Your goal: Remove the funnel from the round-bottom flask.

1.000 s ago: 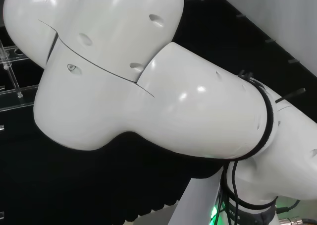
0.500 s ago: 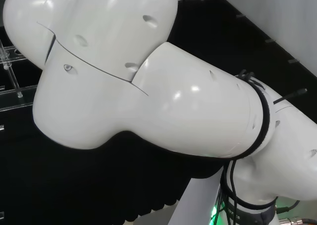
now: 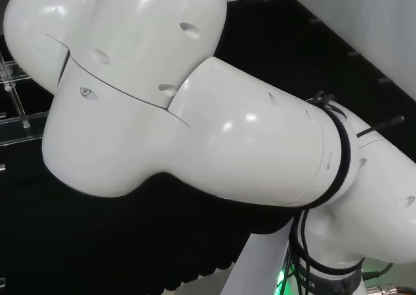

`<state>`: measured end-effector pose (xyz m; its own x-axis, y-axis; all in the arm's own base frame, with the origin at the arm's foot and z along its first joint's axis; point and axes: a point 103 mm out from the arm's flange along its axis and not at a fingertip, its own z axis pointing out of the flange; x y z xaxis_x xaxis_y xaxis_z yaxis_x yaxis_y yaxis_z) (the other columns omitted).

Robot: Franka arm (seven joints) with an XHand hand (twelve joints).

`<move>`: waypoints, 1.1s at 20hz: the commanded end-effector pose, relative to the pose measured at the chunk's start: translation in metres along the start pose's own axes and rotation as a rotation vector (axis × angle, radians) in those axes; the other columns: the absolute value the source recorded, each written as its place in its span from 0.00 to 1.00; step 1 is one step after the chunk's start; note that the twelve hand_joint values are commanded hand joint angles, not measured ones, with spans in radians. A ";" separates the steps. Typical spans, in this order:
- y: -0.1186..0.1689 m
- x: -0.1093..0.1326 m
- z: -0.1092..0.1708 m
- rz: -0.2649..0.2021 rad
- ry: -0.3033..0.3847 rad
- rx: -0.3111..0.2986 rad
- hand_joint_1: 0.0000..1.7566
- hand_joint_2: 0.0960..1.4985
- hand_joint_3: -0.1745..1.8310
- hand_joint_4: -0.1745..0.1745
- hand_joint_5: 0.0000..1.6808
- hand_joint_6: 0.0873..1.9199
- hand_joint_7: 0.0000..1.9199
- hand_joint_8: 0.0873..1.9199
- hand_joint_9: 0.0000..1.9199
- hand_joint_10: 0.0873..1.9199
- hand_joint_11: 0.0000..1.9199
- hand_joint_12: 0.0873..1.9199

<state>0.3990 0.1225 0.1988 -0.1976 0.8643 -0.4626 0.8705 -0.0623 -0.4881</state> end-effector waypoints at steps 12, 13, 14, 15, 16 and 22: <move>-0.004 0.008 -0.004 0.028 -0.045 -0.119 0.45 0.52 0.29 0.47 0.40 0.07 0.31 0.31 0.54 0.18 0.34 0.63; -0.004 0.007 -0.005 0.030 -0.045 -0.125 0.46 0.52 0.30 0.49 0.42 0.11 0.32 0.31 0.55 0.17 0.35 0.63; -0.006 0.005 -0.006 0.031 -0.043 -0.131 0.46 0.52 0.31 0.50 0.42 0.15 0.33 0.31 0.57 0.16 0.36 0.62; -0.007 0.004 -0.008 0.032 -0.040 -0.137 0.47 0.52 0.32 0.51 0.42 0.19 0.34 0.31 0.58 0.15 0.36 0.62; -0.008 0.003 -0.009 0.032 -0.035 -0.139 0.47 0.52 0.32 0.51 0.42 0.21 0.34 0.31 0.58 0.14 0.36 0.62; -0.025 -0.006 -0.025 0.041 -0.029 -0.163 0.47 0.52 0.33 0.52 0.42 0.26 0.35 0.31 0.60 0.14 0.37 0.62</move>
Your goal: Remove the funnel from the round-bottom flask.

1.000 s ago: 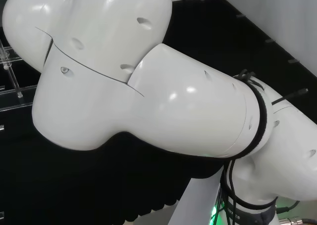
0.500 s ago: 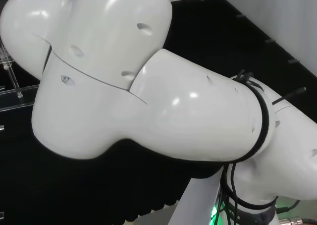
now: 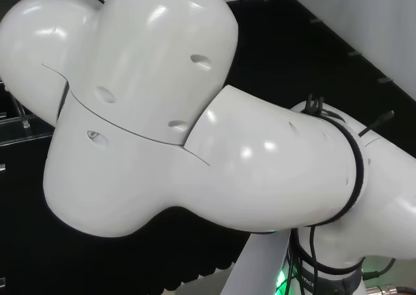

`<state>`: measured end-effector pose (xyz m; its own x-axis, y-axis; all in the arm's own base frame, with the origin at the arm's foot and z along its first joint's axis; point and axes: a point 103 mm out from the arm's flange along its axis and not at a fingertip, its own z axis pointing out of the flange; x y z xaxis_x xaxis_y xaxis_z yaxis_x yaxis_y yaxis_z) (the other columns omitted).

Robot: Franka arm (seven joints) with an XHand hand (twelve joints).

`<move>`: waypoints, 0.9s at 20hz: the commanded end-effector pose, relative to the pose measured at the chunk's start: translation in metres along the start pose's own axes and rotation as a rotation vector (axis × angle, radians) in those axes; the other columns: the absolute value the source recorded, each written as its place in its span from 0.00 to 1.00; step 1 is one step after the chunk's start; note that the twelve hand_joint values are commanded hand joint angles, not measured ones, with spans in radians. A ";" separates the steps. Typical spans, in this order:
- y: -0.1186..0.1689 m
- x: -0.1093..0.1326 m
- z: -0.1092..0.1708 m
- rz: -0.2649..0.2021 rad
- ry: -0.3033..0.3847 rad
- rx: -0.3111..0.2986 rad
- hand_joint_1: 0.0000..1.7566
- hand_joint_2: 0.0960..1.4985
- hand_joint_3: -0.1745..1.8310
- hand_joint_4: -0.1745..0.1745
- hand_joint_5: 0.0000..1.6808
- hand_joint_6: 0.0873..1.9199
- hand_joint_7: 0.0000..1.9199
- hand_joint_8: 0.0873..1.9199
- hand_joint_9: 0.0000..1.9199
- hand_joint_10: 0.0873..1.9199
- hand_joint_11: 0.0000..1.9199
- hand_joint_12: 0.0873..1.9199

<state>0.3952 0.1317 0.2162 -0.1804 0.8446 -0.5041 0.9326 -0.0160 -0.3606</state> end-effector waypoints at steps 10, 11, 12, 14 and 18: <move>-0.046 -0.031 -0.038 0.053 0.048 -0.050 0.47 0.52 0.33 0.51 0.41 0.28 0.35 0.31 0.61 0.14 0.38 0.62; -0.048 -0.034 -0.042 0.058 0.048 -0.051 0.47 0.52 0.33 0.51 0.41 0.28 0.35 0.32 0.61 0.14 0.38 0.62; -0.052 -0.037 -0.046 0.063 0.049 -0.056 0.47 0.52 0.33 0.51 0.41 0.28 0.35 0.32 0.61 0.14 0.39 0.62; -0.060 -0.042 -0.056 0.078 0.054 -0.064 0.47 0.52 0.33 0.50 0.41 0.28 0.35 0.32 0.61 0.14 0.39 0.62; -0.070 -0.049 -0.069 0.097 0.067 -0.065 0.47 0.52 0.33 0.50 0.40 0.28 0.34 0.32 0.61 0.14 0.40 0.61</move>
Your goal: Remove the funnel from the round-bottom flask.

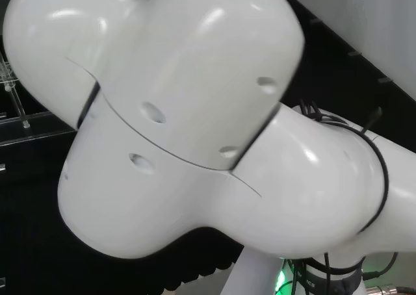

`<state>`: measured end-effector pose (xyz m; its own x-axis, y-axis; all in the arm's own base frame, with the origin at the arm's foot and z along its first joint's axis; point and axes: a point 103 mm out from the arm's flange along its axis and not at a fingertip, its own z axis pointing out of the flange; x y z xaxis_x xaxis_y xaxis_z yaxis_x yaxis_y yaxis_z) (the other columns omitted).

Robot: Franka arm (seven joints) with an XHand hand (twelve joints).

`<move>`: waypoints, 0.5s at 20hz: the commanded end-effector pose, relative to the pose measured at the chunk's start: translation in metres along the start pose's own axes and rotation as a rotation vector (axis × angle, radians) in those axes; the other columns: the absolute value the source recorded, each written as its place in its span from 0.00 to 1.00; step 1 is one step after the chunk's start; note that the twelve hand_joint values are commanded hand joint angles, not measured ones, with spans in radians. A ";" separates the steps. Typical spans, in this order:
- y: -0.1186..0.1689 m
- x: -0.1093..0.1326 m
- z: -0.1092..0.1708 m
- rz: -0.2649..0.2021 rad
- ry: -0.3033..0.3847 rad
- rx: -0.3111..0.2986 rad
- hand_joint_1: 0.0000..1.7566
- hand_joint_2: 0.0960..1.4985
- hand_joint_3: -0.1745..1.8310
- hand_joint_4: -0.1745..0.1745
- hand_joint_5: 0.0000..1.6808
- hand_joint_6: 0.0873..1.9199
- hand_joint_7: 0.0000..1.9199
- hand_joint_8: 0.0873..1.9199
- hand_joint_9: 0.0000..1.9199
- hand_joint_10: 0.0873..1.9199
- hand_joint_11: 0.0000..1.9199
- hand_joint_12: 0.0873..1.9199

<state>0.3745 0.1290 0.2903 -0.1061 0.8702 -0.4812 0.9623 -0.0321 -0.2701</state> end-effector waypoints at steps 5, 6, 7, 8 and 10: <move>-0.028 -0.017 -0.031 0.040 0.037 0.005 0.47 0.52 0.33 0.50 0.40 0.29 0.34 0.32 0.61 0.14 0.40 0.61; -0.029 -0.019 -0.032 0.042 0.039 0.003 0.47 0.52 0.33 0.50 0.40 0.29 0.34 0.32 0.61 0.14 0.40 0.61; -0.030 -0.020 -0.034 0.047 0.042 0.001 0.47 0.52 0.33 0.50 0.40 0.29 0.34 0.32 0.61 0.14 0.40 0.61; -0.031 -0.022 -0.036 0.050 0.043 0.000 0.47 0.52 0.33 0.50 0.40 0.29 0.34 0.32 0.61 0.14 0.40 0.61; -0.032 -0.026 -0.041 0.059 0.051 -0.007 0.47 0.51 0.33 0.50 0.40 0.29 0.34 0.32 0.61 0.14 0.41 0.61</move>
